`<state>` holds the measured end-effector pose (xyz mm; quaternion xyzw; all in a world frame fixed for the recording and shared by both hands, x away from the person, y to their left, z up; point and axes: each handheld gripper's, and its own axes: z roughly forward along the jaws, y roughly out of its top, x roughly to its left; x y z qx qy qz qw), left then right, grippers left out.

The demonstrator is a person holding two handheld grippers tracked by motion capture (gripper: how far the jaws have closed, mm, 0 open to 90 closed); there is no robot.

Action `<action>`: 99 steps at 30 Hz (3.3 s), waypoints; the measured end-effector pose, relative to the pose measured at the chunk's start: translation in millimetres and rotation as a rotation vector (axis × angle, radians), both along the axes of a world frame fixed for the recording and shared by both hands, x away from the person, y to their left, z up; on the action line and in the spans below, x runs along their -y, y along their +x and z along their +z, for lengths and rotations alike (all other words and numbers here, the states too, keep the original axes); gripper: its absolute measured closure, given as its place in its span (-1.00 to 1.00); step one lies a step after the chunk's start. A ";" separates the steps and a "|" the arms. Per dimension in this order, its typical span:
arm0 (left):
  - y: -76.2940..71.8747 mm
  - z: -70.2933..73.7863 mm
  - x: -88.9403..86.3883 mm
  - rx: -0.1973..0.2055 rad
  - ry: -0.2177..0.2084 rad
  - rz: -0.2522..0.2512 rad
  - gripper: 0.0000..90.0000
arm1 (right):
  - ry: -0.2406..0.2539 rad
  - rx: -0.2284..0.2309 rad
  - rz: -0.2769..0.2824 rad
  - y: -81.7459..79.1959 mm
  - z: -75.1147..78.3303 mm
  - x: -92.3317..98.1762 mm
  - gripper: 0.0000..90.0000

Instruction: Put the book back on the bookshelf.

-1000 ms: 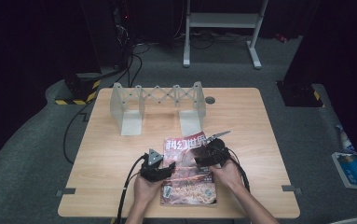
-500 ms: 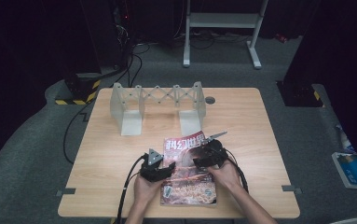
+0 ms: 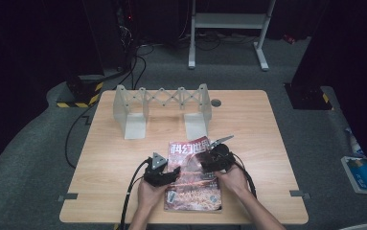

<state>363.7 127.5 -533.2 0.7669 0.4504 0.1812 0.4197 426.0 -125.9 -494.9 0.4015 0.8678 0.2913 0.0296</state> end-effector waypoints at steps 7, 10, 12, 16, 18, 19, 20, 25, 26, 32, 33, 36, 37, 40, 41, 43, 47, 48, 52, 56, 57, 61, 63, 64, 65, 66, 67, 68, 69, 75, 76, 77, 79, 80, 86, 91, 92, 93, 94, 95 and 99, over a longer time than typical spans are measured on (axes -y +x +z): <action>0.2 0.2 -0.3 -0.003 -0.001 -0.005 -0.21 | 0.009 0.025 0.025 -3.0 1.7 2.0 0.74; 0.3 0.5 -1.4 -0.009 -0.006 -0.008 -0.22 | 0.007 0.049 0.037 -5.6 2.0 1.7 0.79; 0.7 0.9 -2.8 -0.014 -0.011 -0.011 -0.22 | 0.016 0.063 0.043 -6.6 1.4 2.8 0.83; 1.0 1.2 -4.1 -0.024 -0.024 -0.013 -0.23 | 0.032 0.077 0.047 -8.7 1.6 4.5 0.89; 1.1 1.4 -4.9 -0.031 -0.031 -0.008 -0.24 | 0.041 0.096 0.056 -10.8 2.9 5.4 0.93; 1.1 1.4 -4.9 -0.031 -0.031 -0.008 -0.25 | 0.043 0.103 0.065 -11.1 3.2 5.7 0.94; 1.3 1.5 -5.4 -0.033 -0.033 -0.007 -0.25 | 0.046 0.107 0.063 -11.9 3.4 5.7 0.95; 1.8 1.6 -6.5 -0.037 -0.040 -0.007 -0.28 | 0.057 0.123 0.073 -14.7 3.8 7.8 0.96; 1.7 1.7 -6.5 -0.040 -0.043 -0.007 -0.29 | 0.060 0.121 0.072 -15.4 4.2 8.6 0.96; 2.7 1.3 -7.0 -0.044 -0.059 -0.019 -0.38 | 0.094 0.141 0.078 -20.7 6.4 13.5 0.96; 2.7 1.3 -7.0 -0.044 -0.059 -0.019 -0.39 | 0.094 0.141 0.078 -20.7 6.4 13.5 0.96; 3.3 1.0 -7.6 -0.051 -0.074 -0.025 -0.43 | 0.113 0.153 0.084 -22.8 8.1 16.7 0.96; 3.3 1.0 -7.6 -0.051 -0.074 -0.025 -0.45 | 0.113 0.153 0.084 -22.8 8.1 16.7 0.96; 3.8 0.9 -8.1 -0.055 -0.084 -0.031 -0.48 | 0.127 0.159 0.085 -25.7 9.6 19.9 0.97; 3.9 0.9 -8.2 -0.057 -0.089 -0.035 -0.48 | 0.127 0.159 0.085 -25.7 9.6 19.9 0.97; 4.4 0.6 -8.8 -0.060 -0.099 -0.044 -0.52 | 0.133 0.165 0.086 -27.1 10.3 21.4 0.96; 4.3 0.5 -9.3 -0.063 -0.120 -0.071 -0.57 | 0.147 0.175 0.092 -29.3 12.1 23.9 0.97; 4.3 0.5 -9.4 -0.065 -0.123 -0.077 -0.57 | 0.152 0.178 0.092 -30.2 13.0 24.2 0.97; 4.3 0.6 -9.9 -0.067 -0.127 -0.095 -0.60 | 0.167 0.208 0.101 -34.4 16.6 26.2 0.97; 4.4 0.6 -10.1 -0.071 -0.142 -0.118 -0.61 | 0.178 0.227 0.114 -37.4 19.7 28.5 0.97; 4.3 0.5 -10.1 -0.074 -0.146 -0.121 -0.61 | 0.180 0.232 0.120 -37.9 20.2 28.8 0.97; 4.7 0.4 -10.6 -0.079 -0.156 -0.128 -0.62 | 0.182 0.242 0.136 -39.7 21.4 28.6 0.97; 4.7 0.4 -10.5 -0.079 -0.156 -0.136 -0.62 | 0.185 0.243 0.140 -39.8 21.3 28.6 0.97; 4.6 0.4 -10.5 -0.080 -0.157 -0.141 -0.61 | 0.189 0.247 0.149 -40.3 21.0 28.1 0.97; 4.6 0.4 -10.6 -0.080 -0.157 -0.144 -0.61 | 0.190 0.249 0.156 -40.4 20.9 27.8 0.97; 4.6 0.4 -10.6 -0.084 -0.160 -0.147 -0.60 | 0.191 0.248 0.159 -40.8 20.8 27.5 0.97; 4.6 0.4 -10.6 -0.084 -0.160 -0.147 -0.59 | 0.191 0.248 0.159 -40.8 20.8 27.5 0.97; 4.0 0.4 -9.9 -0.082 -0.159 -0.151 -0.58 | 0.195 0.247 0.167 -41.4 20.8 26.7 0.97; 4.0 0.4 -9.9 -0.082 -0.159 -0.151 -0.57 | 0.195 0.247 0.167 -41.4 20.8 26.7 0.97; 3.6 0.4 -9.9 -0.089 -0.159 -0.155 -0.52 | 0.199 0.244 0.178 -41.0 18.3 26.1 0.96; 4.2 0.4 -11.1 -0.098 -0.163 -0.157 -0.48 | 0.207 0.237 0.176 -39.5 16.4 27.3 0.96; 4.2 0.4 -11.1 -0.098 -0.163 -0.157 -0.46 | 0.207 0.237 0.176 -39.5 16.4 27.3 0.96; 4.4 0.4 -11.6 -0.100 -0.167 -0.152 -0.42 | 0.215 0.225 0.170 -37.8 14.0 28.8 0.96; 4.5 0.4 -11.8 -0.099 -0.167 -0.152 -0.40 | 0.221 0.215 0.164 -35.9 11.3 30.4 0.96; 4.2 0.6 -12.4 -0.098 -0.159 -0.153 -0.29 | 0.213 0.185 0.150 -31.1 2.6 33.3 0.96; 3.9 0.7 -12.1 -0.097 -0.153 -0.153 -0.17 | 0.190 0.178 0.146 -29.8 -4.3 32.8 0.96; 3.9 0.7 -12.0 -0.096 -0.154 -0.152 -0.17 | 0.190 0.178 0.146 -29.8 -4.3 32.8 0.96; 4.1 0.7 -12.3 -0.099 -0.157 -0.154 -0.17 | 0.193 0.179 0.146 -30.1 -4.6 33.0 0.96; 4.4 0.6 -12.7 -0.102 -0.162 -0.157 -0.15 | 0.196 0.194 0.157 -30.7 -4.5 33.5 0.96; 4.4 0.6 -12.7 -0.102 -0.162 -0.157 -0.15 | 0.198 0.194 0.156 -31.4 -4.1 33.4 0.96; 4.4 0.5 -12.5 -0.103 -0.164 -0.156 -0.14 | 0.203 0.203 0.166 -31.4 -3.9 33.9 0.96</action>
